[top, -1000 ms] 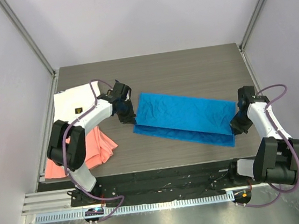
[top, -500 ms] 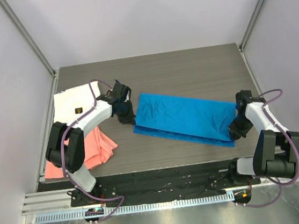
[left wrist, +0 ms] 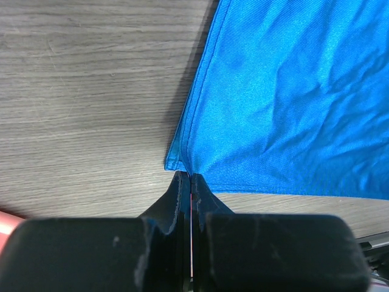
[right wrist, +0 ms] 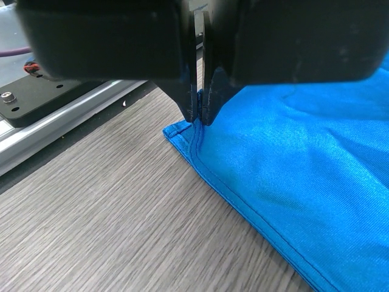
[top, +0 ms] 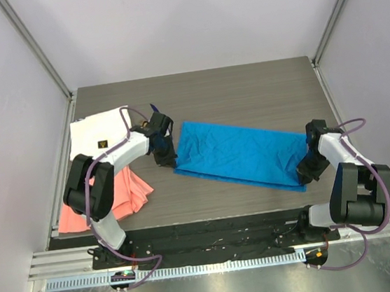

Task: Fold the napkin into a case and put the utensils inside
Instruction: Fold and flatten the napkin at the center of the board.

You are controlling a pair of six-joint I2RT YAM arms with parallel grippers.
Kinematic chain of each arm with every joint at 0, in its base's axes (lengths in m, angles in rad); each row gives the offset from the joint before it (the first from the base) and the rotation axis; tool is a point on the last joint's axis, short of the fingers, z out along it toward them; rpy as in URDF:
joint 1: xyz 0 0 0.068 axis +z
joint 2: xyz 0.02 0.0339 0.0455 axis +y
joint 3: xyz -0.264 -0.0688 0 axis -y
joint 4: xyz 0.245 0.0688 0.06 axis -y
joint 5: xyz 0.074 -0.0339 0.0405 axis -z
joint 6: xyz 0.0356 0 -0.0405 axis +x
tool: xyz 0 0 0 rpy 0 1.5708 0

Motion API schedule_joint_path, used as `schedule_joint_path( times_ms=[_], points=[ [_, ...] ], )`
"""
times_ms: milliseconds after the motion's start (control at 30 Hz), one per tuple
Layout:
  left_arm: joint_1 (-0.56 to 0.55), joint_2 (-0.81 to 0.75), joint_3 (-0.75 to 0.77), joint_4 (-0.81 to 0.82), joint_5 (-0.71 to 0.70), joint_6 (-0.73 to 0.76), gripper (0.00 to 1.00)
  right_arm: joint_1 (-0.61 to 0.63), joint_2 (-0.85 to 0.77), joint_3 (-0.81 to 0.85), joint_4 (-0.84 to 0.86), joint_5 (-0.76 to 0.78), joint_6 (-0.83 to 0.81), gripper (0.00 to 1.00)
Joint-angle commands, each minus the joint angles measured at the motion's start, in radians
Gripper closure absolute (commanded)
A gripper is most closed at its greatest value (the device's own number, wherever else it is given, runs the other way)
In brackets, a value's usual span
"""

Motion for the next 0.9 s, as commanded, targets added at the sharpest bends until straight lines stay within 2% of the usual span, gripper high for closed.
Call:
schedule_joint_path(
  times_ms=[0,267,867],
  points=[
    [-0.02,-0.039,-0.014,0.003,-0.043,-0.003,1.0,-0.001,0.012,-0.003,0.019,0.025,0.028,0.95],
    [-0.048,-0.086,-0.021,-0.014,-0.058,-0.016,1.0,-0.001,-0.036,0.013,-0.023,0.029,0.037,0.95],
    [-0.048,-0.001,-0.024,-0.011,-0.11,0.003,1.0,-0.001,-0.027,-0.03,-0.004,-0.001,0.044,0.94]
  ],
)
